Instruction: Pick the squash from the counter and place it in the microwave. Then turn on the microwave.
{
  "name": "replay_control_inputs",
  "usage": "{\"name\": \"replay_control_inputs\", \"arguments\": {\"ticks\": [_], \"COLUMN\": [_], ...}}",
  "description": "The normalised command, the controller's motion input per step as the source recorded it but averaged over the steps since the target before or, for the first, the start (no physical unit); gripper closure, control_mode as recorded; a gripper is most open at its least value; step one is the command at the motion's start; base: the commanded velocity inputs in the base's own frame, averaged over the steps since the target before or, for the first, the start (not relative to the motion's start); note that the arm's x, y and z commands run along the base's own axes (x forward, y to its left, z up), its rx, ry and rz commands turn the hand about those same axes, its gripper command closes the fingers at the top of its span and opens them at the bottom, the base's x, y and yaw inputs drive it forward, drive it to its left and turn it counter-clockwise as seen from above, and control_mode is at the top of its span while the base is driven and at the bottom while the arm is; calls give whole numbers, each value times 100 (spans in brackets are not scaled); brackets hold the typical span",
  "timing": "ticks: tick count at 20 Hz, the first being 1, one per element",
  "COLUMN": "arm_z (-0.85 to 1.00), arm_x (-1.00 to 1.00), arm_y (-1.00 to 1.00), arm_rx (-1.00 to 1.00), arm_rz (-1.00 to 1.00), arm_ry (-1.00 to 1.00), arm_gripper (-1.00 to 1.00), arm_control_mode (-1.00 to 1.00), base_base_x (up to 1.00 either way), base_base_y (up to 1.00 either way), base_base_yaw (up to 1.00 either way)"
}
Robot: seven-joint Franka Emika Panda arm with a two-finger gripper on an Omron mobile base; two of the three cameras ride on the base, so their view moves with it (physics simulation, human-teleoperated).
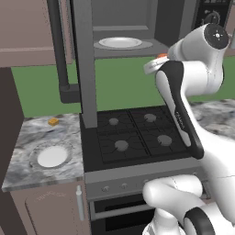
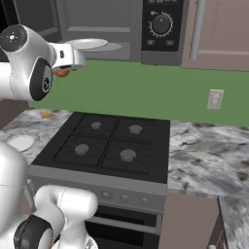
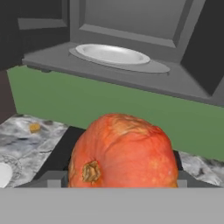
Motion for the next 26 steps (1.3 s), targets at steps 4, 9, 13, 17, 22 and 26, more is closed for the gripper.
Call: {"name": "replay_control_inputs", "arguments": {"ticks": [4, 9, 13, 17, 22, 26], "arm_z": [22, 13, 21, 21, 21, 7], "arm_x": [1, 6, 6, 7, 11, 17], "arm_y": [-4, -1, 0, 0, 0, 0], "arm_rx": [0, 0, 1, 1, 2, 2], "arm_rz": [-2, 0, -1, -1, -1, 0], "arm_ry": [-7, -10, -6, -4, -1, -3], "arm_gripper": [100, 100, 100, 100, 100, 100], "arm_control_mode": [-100, -100, -100, -100, -100, -100], "base_base_x": [0, 0, 0, 0, 0, 0], "base_base_y": [0, 0, 0, 0, 0, 0], "base_base_yaw": [0, 0, 0, 0, 0, 0]}}
